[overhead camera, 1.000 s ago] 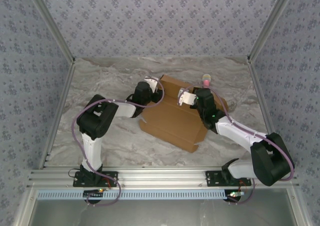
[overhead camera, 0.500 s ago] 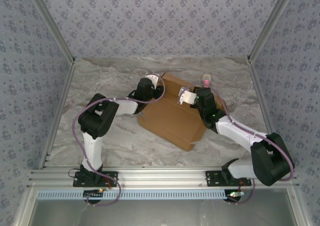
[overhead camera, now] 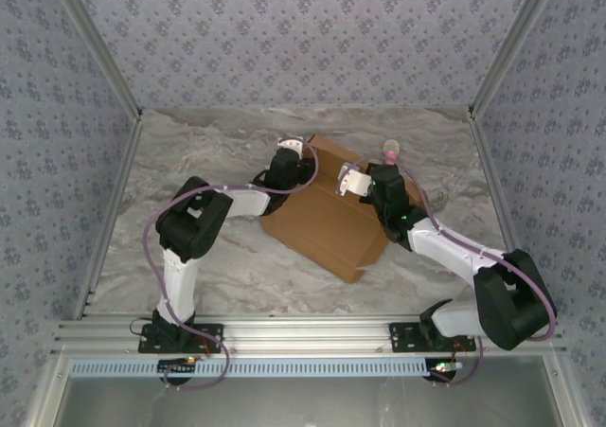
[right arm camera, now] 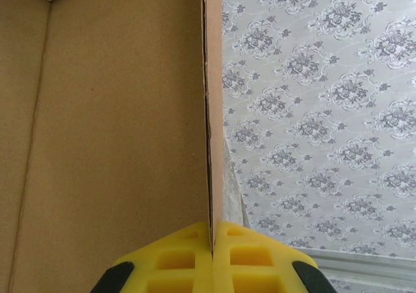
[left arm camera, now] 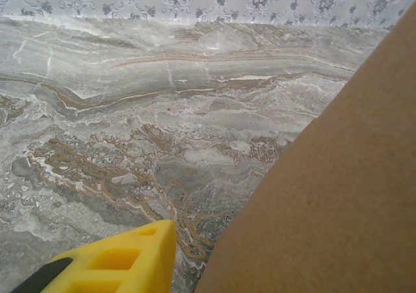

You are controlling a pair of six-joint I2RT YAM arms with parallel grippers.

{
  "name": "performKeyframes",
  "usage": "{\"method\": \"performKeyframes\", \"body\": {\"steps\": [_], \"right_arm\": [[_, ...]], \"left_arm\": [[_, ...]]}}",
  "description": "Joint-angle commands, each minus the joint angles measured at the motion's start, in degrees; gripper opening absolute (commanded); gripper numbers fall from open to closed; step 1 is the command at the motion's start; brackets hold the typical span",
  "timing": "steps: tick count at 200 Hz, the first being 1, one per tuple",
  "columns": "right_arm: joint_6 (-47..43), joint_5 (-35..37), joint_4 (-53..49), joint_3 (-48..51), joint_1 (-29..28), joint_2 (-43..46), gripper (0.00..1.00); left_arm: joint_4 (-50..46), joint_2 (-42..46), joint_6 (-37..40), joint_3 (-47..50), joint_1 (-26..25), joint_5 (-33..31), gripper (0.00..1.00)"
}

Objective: Fold the paper box

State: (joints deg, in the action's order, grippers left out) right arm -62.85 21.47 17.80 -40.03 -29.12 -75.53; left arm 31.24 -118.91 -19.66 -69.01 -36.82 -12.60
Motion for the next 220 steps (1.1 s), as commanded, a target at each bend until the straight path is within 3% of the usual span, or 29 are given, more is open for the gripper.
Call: {"method": "performKeyframes", "body": {"steps": [1,38,115,159,193,220], "right_arm": [[2.3,-4.2,-7.1,0.5,-1.2,-0.8,0.00],[2.4,-4.1,-7.6,0.2,-1.4,-0.7,0.00],[3.8,-2.1,-9.1,-1.5,-0.3,-0.7,0.00],[4.1,-2.9,-10.1,-2.4,-0.2,-0.7,0.00],[4.5,-3.6,-10.7,-3.1,-0.4,-0.6,0.00],[4.6,-3.6,-11.0,-3.5,-0.5,-1.0,0.00]], "left_arm": [[-0.3,-1.6,-0.5,-2.8,0.7,-10.5,0.36],[2.0,-1.9,2.0,-2.5,0.1,-12.0,0.36],[8.6,3.9,7.2,5.3,0.7,7.7,0.53],[9.5,7.9,7.9,9.3,3.7,19.9,0.59],[8.9,9.2,8.6,9.5,5.7,22.9,0.61],[7.8,9.0,9.4,7.4,6.1,23.4,0.57]]}}
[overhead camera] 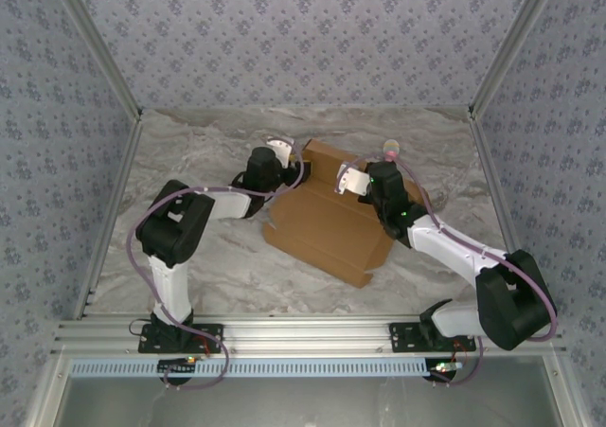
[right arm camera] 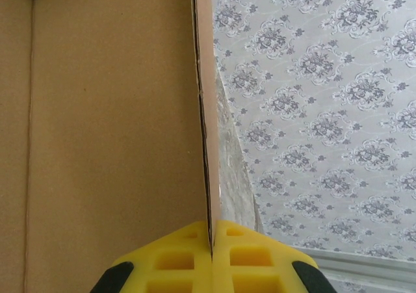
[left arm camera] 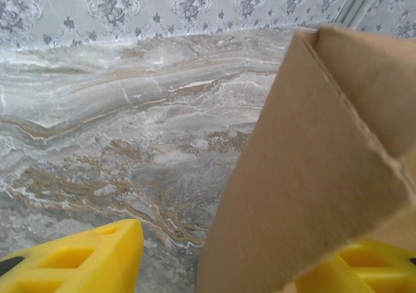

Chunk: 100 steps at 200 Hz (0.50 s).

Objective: Fold the paper box

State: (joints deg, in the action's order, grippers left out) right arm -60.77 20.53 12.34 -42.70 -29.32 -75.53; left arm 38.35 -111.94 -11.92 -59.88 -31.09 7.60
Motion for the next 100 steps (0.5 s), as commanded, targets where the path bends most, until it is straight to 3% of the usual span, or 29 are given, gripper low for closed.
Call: {"method": "performKeyframes", "body": {"steps": [1,100], "right_arm": [[2.5,-2.7,-5.6,-0.8,-0.3,-1.0,0.00],[3.1,-3.1,-4.9,-1.9,-0.9,-2.8,0.00]], "left_arm": [[0.7,2.0,1.7,-1.8,0.4,3.2,0.57],[2.1,-1.1,1.5,-4.9,-1.1,-2.7,0.30]]}}
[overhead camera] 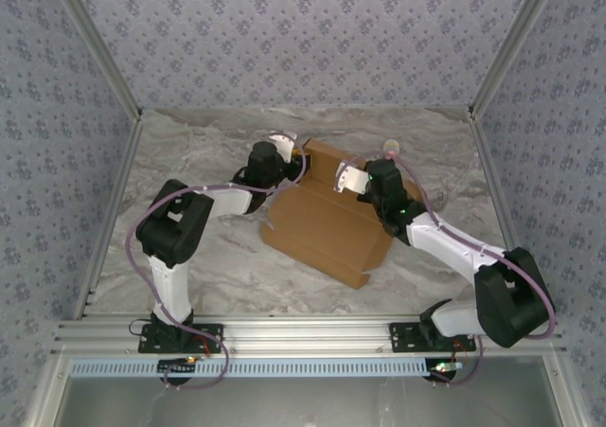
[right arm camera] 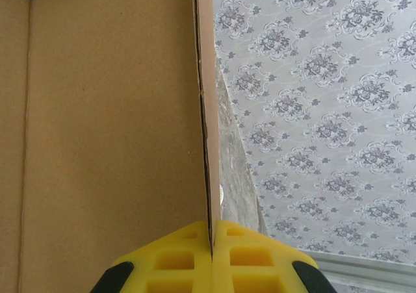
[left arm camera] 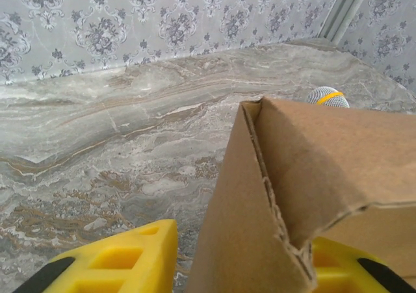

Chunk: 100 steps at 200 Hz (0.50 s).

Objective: Fold the paper box

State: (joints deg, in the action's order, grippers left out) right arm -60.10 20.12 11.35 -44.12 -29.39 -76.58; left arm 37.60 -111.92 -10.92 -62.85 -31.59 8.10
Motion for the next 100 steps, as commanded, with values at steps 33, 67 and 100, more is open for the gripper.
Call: {"method": "performKeyframes", "body": {"steps": [33,67,100], "right_arm": [[1.7,-1.6,-3.7,-1.1,-1.4,-2.5,0.00],[-0.4,0.6,-3.4,-1.2,-1.7,-3.2,0.00],[0.3,1.4,-3.5,-1.4,-1.8,-2.5,0.14]], "left_arm": [[3.2,-0.7,2.8,-1.6,-1.7,-6.5,0.23],[4.6,-1.2,4.2,-0.5,-2.0,-6.6,0.19],[5.9,0.1,3.8,1.4,-2.0,-8.5,0.10]]}}
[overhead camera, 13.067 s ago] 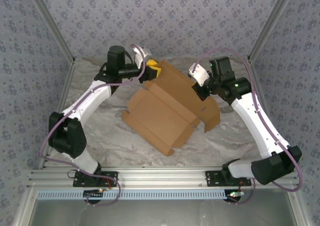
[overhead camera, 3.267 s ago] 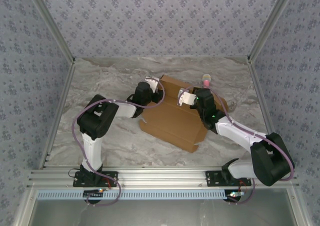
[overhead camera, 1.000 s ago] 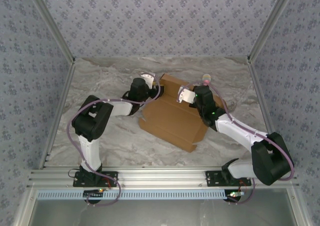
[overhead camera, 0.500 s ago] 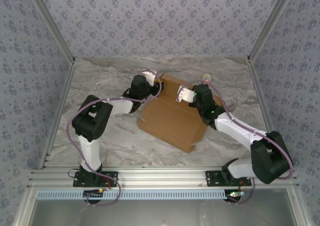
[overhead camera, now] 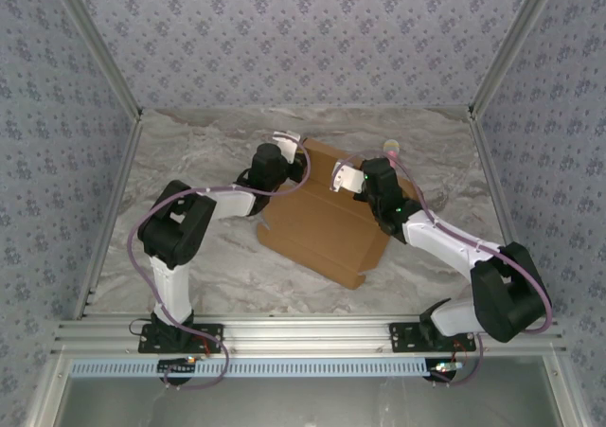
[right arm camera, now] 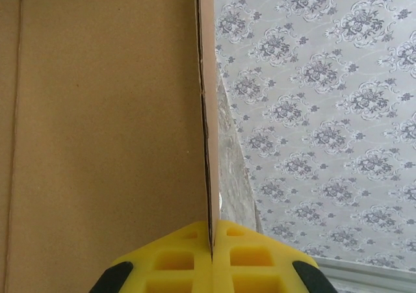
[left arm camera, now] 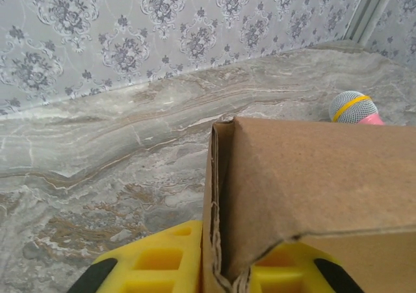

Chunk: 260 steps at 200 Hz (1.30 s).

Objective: Fold the paper box

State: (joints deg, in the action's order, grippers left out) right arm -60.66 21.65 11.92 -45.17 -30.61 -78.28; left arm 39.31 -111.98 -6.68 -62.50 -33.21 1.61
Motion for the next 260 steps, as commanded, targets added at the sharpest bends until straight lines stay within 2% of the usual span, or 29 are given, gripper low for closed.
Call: {"method": "performKeyframes", "body": {"steps": [1,37,62,76,119,162,168,187,260], "right_arm": [[1.0,-0.1,-4.1,-0.4,-0.6,-0.7,0.14],[7.5,-0.9,-6.1,-2.0,-1.3,2.5,0.36],[13.4,-2.0,-8.0,-2.8,-2.2,5.3,0.47],[16.8,-2.5,-10.3,-3.2,-2.5,7.1,0.61],[31.3,-4.6,-21.6,-5.8,-3.1,13.6,0.75],[48.3,-8.0,-35.2,-11.2,-0.4,16.5,0.80],[50.1,-9.0,-35.8,-11.9,0.4,16.0,0.84],[58.3,-8.9,-37.0,-15.0,2.9,13.0,0.85],[71.9,-11.5,-42.8,-25.5,8.3,-0.7,0.83]], "left_arm": [[4.2,0.3,-0.5,1.2,-0.4,-2.1,0.09],[4.6,2.7,1.3,3.7,-0.5,-5.6,0.02],[4.5,4.2,2.2,5.1,-0.5,-7.0,0.00],[4.3,5.2,2.4,6.2,-0.4,-7.7,0.00],[-2.4,8.8,1.1,7.1,-0.2,-11.9,0.00],[-5.5,11.3,-2.4,8.7,0.4,-14.8,0.00],[-5.7,11.5,-2.8,8.8,0.4,-15.1,0.00],[-5.9,11.8,-3.8,9.0,0.4,-15.5,0.00],[-7.1,11.8,-5.3,8.1,0.5,-15.8,0.00]]}}
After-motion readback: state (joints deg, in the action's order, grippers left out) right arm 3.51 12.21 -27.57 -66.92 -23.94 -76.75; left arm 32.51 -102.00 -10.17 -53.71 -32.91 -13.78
